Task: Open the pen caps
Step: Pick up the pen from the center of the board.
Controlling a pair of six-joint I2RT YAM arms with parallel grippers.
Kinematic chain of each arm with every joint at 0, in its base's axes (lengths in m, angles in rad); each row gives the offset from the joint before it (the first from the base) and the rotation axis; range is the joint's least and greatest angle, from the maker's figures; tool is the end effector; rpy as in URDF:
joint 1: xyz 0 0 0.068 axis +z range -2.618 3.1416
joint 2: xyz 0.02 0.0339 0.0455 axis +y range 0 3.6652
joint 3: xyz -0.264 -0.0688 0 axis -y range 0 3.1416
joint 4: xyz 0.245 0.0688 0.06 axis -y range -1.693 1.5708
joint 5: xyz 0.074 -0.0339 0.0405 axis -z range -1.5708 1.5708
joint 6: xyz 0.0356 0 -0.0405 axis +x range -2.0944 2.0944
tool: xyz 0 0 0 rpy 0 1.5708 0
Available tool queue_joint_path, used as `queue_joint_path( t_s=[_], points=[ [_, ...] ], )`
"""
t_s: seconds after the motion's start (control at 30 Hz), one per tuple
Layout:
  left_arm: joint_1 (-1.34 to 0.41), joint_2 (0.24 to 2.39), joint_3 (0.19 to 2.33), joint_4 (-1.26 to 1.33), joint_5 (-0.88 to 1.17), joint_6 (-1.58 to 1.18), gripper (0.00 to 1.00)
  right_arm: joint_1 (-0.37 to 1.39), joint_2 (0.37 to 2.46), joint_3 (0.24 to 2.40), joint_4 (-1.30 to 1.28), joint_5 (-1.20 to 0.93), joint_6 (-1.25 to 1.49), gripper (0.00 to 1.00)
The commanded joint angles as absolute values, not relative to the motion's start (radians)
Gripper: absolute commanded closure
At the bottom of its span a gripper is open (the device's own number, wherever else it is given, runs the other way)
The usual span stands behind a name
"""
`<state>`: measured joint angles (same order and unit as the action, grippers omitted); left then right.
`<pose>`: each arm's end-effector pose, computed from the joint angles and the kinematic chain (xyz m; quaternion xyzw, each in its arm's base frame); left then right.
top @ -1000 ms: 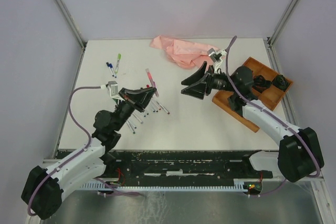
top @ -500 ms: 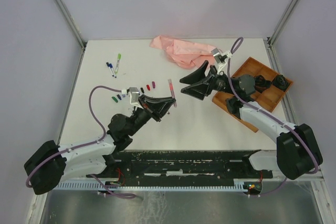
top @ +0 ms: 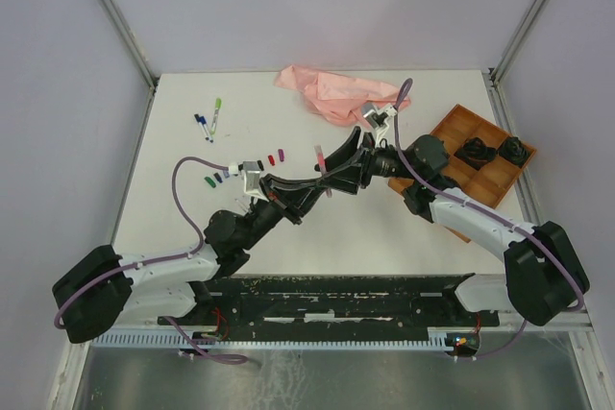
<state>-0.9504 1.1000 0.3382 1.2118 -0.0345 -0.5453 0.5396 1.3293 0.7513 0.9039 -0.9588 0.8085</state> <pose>0.1275 -0.1763 0.2708 0.0926 0.5235 -0.5692 0.6272 0.2290 0.1711 0.3165 -0.3020 0.5629 0.6600 0.3954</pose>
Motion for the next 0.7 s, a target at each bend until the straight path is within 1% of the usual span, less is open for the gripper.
queue_joint_path(
  t_s=[0.0, 0.23, 0.5, 0.67],
  points=[
    [-0.959, 1.104, 0.376, 1.289, -0.063, -0.499, 0.97, 0.543, 1.326, 0.797, 0.889, -0.933, 0.792, 0.39],
    [-0.962, 1.1, 0.358, 1.295, -0.076, -0.506, 0.97, 0.542, 1.324, 0.796, 0.947, -0.932, 0.849, 0.47],
    [-0.96, 1.098, 0.345, 1.284, -0.09, -0.508, 0.97, 0.537, 1.316, 0.782, 1.077, -0.928, 0.933, 0.48],
    [-0.961, 1.103, 0.343, 1.289, -0.092, -0.515, 0.97, 0.534, 1.316, 0.782, 1.067, -0.926, 0.935, 0.5]
  ],
)
